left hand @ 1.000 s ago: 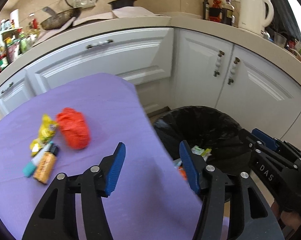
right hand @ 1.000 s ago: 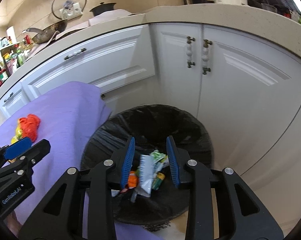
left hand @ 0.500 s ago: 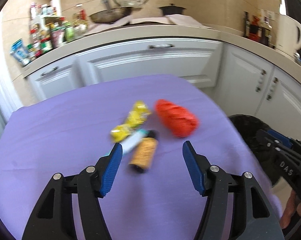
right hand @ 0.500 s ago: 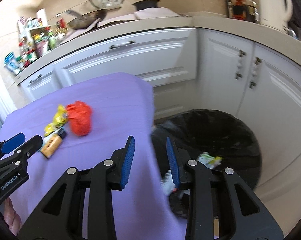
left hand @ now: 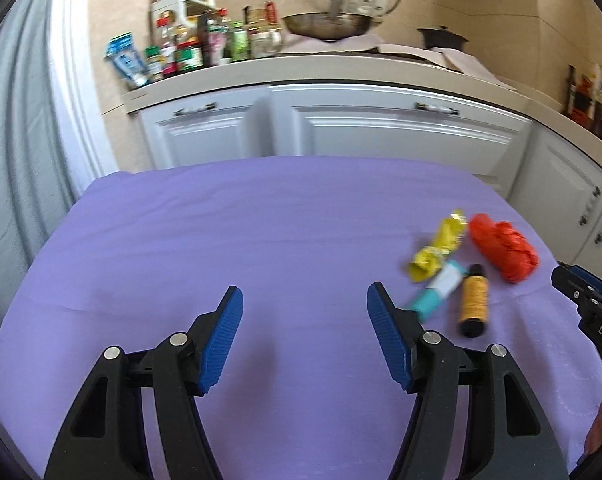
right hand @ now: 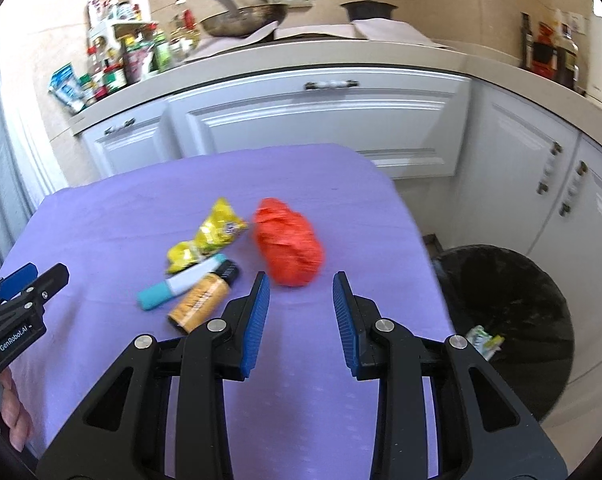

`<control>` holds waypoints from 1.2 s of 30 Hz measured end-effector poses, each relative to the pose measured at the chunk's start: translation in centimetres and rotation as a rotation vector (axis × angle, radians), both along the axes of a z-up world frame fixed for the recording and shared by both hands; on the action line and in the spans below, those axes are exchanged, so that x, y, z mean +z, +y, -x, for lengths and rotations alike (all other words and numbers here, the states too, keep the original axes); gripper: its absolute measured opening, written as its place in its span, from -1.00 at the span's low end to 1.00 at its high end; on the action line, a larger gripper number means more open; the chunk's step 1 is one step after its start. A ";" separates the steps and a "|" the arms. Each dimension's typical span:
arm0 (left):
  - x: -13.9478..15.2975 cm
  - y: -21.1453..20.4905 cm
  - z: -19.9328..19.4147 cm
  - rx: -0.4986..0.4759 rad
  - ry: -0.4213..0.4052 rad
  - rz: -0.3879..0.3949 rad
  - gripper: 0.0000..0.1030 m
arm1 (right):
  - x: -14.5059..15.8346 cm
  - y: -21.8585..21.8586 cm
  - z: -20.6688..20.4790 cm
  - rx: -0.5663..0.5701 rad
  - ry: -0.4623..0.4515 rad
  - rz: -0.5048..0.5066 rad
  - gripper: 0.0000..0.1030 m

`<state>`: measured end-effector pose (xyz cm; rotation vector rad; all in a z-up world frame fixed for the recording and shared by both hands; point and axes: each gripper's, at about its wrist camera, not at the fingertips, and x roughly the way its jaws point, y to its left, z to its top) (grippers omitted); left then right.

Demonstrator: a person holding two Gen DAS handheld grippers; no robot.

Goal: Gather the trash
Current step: 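Move both open grippers back toward the remaining trash on the table, then grasp the brown bottle with gold label with the right gripper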

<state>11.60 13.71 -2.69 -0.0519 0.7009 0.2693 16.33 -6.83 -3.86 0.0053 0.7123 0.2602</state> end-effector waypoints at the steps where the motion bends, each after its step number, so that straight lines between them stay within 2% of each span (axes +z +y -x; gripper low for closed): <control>1: 0.0 0.5 0.2 0.006 -0.001 0.001 0.23 | -0.1 0.7 -0.1 0.011 0.004 0.002 -0.38; 8: -0.4 4.5 1.0 0.066 0.002 0.007 0.23 | -0.5 4.5 -0.4 0.056 0.022 0.020 -0.38; 17: -1.3 7.1 1.3 0.106 0.017 0.035 0.23 | -2.2 7.6 -1.6 0.074 0.079 0.064 -0.38; 27: -1.9 7.1 0.9 0.078 0.024 0.062 0.23 | -3.8 8.2 -2.5 0.064 0.145 0.088 -0.33; 36: -2.1 6.0 0.4 0.047 0.031 0.069 0.24 | -3.6 8.2 -2.0 0.083 0.135 0.076 -0.50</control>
